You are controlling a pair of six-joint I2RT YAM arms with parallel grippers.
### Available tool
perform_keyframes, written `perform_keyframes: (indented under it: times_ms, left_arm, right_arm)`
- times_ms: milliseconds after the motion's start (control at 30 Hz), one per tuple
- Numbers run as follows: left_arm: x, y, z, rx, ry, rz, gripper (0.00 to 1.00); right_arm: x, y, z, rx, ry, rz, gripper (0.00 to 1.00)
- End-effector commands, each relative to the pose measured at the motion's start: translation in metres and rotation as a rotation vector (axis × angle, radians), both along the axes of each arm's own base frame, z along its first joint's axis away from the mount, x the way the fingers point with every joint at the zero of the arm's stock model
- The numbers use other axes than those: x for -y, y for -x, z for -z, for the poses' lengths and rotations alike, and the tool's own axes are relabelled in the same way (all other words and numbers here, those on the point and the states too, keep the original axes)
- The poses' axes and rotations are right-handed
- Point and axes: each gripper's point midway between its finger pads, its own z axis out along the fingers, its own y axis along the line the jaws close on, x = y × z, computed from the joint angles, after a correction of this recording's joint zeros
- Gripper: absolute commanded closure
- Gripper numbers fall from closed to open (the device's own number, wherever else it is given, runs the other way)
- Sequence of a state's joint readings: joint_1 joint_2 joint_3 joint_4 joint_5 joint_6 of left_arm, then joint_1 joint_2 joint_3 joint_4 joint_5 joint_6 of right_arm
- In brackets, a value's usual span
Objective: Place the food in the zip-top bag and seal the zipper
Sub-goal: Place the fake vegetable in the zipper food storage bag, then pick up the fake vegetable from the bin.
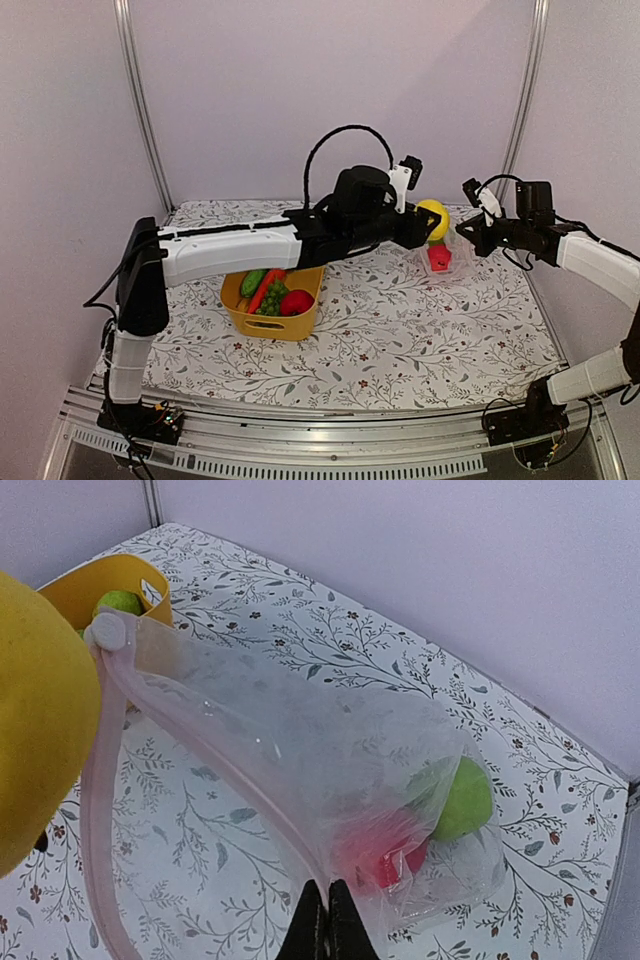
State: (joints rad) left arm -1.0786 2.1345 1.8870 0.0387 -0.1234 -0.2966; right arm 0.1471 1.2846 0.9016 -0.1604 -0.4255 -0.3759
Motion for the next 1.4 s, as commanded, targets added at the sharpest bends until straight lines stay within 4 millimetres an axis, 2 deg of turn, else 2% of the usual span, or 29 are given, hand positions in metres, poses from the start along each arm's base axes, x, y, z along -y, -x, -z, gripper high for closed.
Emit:
perform_keyframes:
  times_ms: [0, 233, 400, 533, 633, 767, 867, 900, 967, 1067, 1133, 1233, 1367]
  left_arm:
    - [0.024, 0.002, 0.003, 0.004, 0.038, 0.007, 0.59]
    - [0.027, -0.012, 0.036, -0.017, 0.017, -0.062, 0.57]
    - [0.027, -0.021, 0.047, -0.009, -0.005, -0.105, 0.43]
    - [0.029, -0.029, 0.044, 0.009, -0.015, -0.137, 0.24]
    - [0.030, -0.024, 0.028, 0.035, 0.002, -0.111, 0.18]
    - [0.027, -0.006, -0.014, 0.110, 0.039, -0.056, 0.16]
    - [0.016, 0.013, -0.045, 0.155, 0.063, -0.010, 0.17]
    - [0.008, 0.018, -0.055, 0.166, 0.066, -0.008, 0.18]
    - [-0.013, 0.023, -0.063, 0.182, 0.040, -0.027, 0.19]
    - [-0.055, 0.023, -0.057, 0.198, -0.059, -0.101, 0.19]
    - [-0.086, 0.014, -0.033, 0.170, -0.172, -0.160, 0.19]
    - [-0.141, -0.010, 0.005, 0.083, -0.341, -0.291, 0.19]
    - [-0.211, -0.035, 0.048, -0.082, -0.444, -0.426, 0.22]
  right_arm:
    - [0.003, 0.003, -0.007, 0.011, -0.006, 0.003, 1.00]
    - [0.002, 0.003, -0.008, 0.010, -0.013, 0.002, 1.00]
    - [0.002, 0.003, -0.005, 0.000, -0.013, 0.001, 1.00]
    - [0.001, 0.003, -0.005, -0.002, -0.013, 0.001, 1.00]
    - [0.002, 0.002, -0.004, -0.007, -0.015, 0.003, 1.00]
    - [0.002, 0.002, -0.004, -0.011, -0.019, 0.002, 1.00]
    - [0.002, 0.002, -0.002, -0.017, -0.018, 0.003, 1.00]
    - [0.002, 0.001, -0.002, -0.015, -0.017, 0.004, 1.00]
    - [0.003, 0.002, -0.004, -0.011, -0.018, 0.007, 1.00]
    - [0.003, 0.002, -0.006, -0.005, -0.020, 0.007, 1.00]
    - [0.003, 0.002, -0.006, -0.006, -0.020, 0.005, 1.00]
    - [0.004, 0.002, -0.006, -0.006, -0.017, 0.007, 1.00]
    - [0.005, 0.001, -0.006, -0.007, -0.015, 0.010, 1.00]
